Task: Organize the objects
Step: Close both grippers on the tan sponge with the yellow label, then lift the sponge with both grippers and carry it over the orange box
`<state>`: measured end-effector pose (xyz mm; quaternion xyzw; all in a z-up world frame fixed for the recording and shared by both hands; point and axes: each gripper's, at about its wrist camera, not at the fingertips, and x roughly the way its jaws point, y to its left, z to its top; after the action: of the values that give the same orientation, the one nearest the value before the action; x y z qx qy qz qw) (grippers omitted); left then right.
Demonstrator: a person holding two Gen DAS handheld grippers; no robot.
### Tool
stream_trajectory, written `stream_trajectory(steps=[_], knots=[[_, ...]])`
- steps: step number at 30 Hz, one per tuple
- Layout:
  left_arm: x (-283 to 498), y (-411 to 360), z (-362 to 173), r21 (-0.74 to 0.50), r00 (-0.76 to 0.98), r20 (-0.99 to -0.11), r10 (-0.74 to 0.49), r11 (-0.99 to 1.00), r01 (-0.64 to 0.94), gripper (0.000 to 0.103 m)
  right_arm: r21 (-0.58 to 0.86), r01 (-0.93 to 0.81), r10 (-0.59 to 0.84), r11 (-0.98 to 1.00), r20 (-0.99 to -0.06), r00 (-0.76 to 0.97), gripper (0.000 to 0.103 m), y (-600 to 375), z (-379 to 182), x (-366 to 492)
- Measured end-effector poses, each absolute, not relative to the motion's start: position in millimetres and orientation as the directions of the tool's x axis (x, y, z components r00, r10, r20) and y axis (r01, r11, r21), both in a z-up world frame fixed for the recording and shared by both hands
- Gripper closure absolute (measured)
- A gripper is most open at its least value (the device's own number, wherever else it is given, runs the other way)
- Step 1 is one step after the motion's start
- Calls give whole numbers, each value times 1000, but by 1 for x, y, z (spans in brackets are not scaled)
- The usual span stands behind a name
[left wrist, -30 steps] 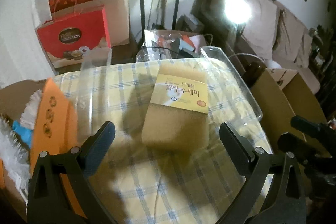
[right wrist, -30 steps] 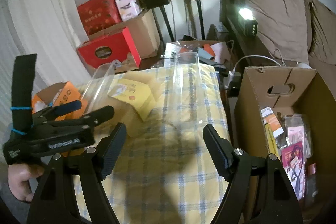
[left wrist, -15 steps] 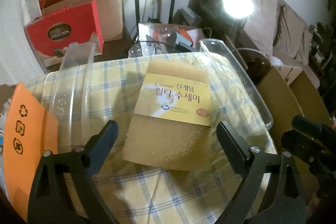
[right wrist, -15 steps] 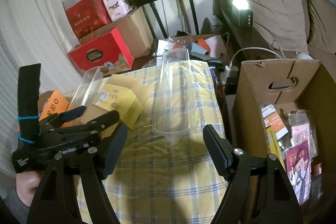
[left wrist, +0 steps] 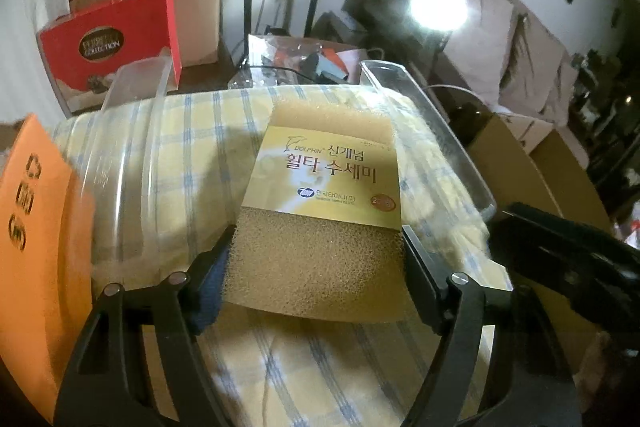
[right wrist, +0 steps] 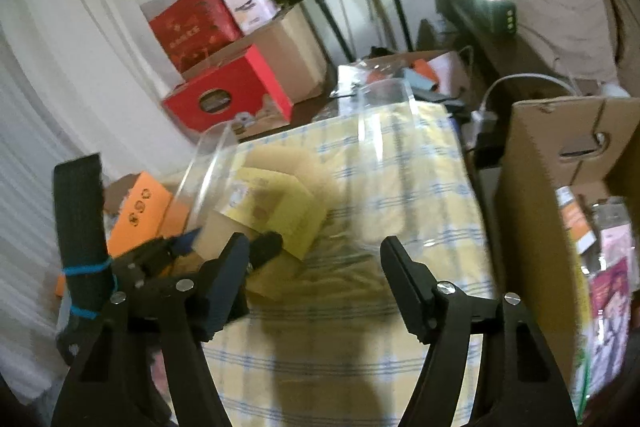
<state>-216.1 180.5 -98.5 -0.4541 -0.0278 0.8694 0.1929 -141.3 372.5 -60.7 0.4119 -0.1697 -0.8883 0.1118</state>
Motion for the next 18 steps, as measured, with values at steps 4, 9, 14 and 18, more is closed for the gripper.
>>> stream_trajectory(steps=[4, 9, 14, 18], knots=[[-199, 168, -94, -267, -522, -756, 396, -914, -305, 30, 474, 73, -419, -877, -683, -599, 36, 365, -70, -148], [-177, 160, -83, -294, -545, -723, 425, -903, -314, 30, 529, 105, -487, -842, -662, -570, 41, 355, -71, -146], [-166, 156, -72, -292, -558, -712, 426, -903, -315, 30, 560, 154, -542, -814, -638, -546, 58, 342, -62, -140], [-158, 144, -60, -295, -581, -698, 420, -907, -301, 30, 534, 188, -540, -824, -639, -548, 59, 326, -49, -133]])
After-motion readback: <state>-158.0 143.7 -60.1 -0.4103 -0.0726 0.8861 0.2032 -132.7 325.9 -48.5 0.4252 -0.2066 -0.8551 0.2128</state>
